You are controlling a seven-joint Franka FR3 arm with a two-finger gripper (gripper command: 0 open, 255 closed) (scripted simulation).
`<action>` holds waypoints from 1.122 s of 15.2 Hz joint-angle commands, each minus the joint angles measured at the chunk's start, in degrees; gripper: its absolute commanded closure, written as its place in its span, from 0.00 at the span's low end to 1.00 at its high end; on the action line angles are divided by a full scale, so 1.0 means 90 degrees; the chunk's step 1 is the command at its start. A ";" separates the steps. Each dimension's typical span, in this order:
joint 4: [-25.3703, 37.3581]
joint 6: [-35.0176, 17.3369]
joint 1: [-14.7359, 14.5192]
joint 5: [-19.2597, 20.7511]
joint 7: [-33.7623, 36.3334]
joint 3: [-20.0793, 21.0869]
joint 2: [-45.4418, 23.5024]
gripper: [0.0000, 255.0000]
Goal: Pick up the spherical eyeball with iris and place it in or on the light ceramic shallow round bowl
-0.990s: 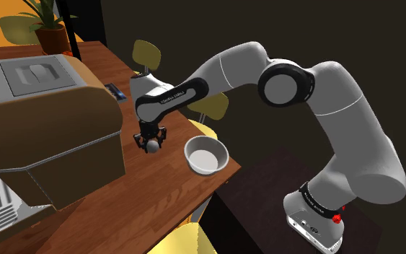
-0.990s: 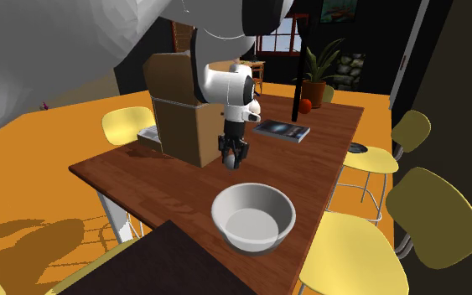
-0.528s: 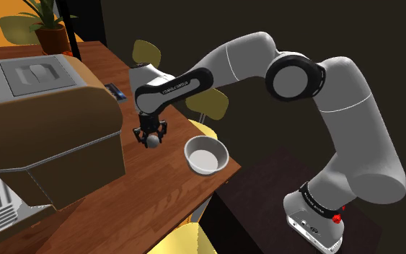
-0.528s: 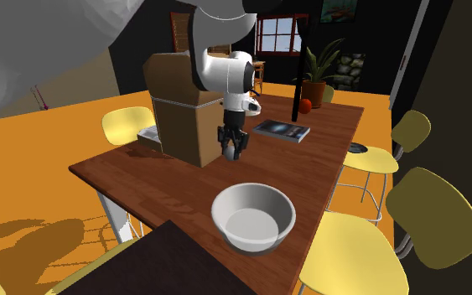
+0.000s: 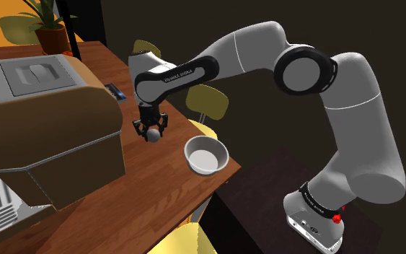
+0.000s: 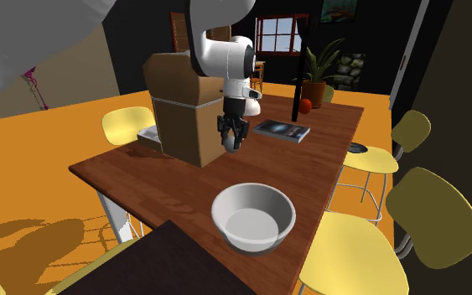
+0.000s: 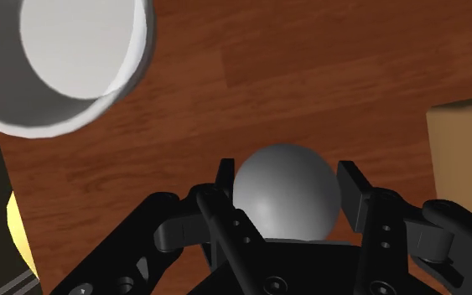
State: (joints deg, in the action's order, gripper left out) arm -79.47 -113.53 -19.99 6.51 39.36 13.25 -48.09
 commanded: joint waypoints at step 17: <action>-0.3974 -0.1286 0.1007 -0.0310 -0.0724 0.0073 0.2686 1.00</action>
State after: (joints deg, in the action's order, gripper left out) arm -111.74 -123.84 -11.73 4.06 33.61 13.87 -26.20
